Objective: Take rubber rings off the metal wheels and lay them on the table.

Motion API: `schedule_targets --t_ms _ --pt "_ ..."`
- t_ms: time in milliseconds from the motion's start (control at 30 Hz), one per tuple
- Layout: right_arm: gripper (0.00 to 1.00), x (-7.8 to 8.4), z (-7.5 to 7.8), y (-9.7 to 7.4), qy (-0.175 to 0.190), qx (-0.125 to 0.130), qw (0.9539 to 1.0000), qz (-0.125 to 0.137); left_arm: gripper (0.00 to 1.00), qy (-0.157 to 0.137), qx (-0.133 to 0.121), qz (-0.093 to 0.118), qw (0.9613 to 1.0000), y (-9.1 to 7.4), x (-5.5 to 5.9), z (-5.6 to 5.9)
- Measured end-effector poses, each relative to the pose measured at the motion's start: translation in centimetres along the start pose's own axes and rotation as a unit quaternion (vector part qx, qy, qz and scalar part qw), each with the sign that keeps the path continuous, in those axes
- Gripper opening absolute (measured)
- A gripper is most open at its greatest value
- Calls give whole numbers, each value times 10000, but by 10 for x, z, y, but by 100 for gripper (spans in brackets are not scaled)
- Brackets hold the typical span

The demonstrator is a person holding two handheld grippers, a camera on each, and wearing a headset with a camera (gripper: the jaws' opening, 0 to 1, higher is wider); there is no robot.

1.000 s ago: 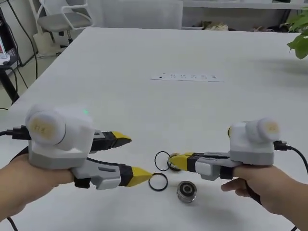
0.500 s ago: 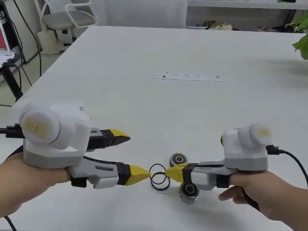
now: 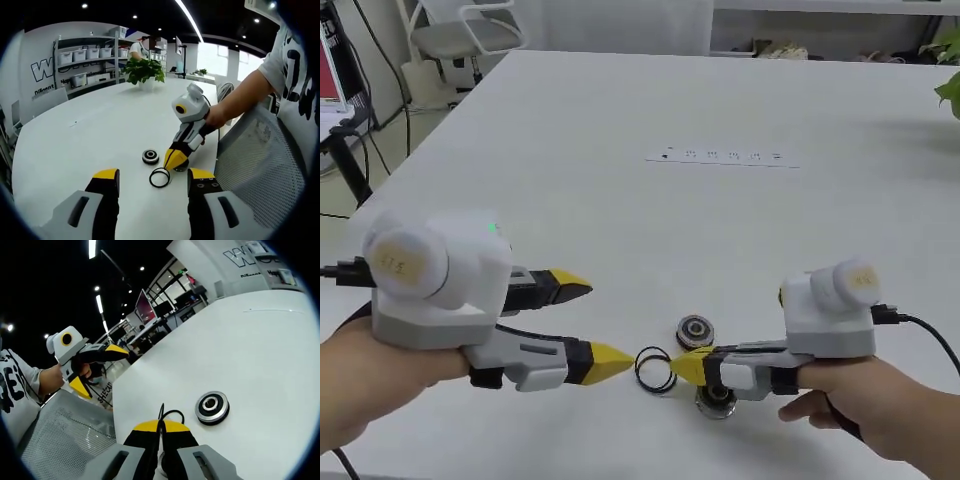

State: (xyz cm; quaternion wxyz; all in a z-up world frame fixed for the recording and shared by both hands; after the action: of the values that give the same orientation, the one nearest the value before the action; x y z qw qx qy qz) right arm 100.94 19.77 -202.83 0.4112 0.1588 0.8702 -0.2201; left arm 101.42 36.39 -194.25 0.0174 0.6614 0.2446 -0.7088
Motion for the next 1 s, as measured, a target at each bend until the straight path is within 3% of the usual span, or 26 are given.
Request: schedule_targets --t_ms 467,833,1000 --pt "1 2 5 -1 -224 161 9996 -102 51 -9 43 -67 10000 2 2 1" --pt "10 4 2 0 -742 192 9965 -325 51 -10 103 -116 9999 4 2 3" --pt "16 4 2 1 -1094 191 9928 -449 51 -23 97 -132 9999 3 3 3"
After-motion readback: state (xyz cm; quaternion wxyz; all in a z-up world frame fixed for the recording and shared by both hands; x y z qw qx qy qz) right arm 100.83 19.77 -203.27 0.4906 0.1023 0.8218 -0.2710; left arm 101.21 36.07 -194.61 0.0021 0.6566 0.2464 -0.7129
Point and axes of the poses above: the centre of the closed fingertips' face, and the gripper's own axes: y roughly forward along the fingers, z roughly to its right, x roughly out of its underside, the point moved 7 cm from there along -y, roughly backward along the fingers, and after that the axes turned 11 degrees about z, right-handed, at the moved point
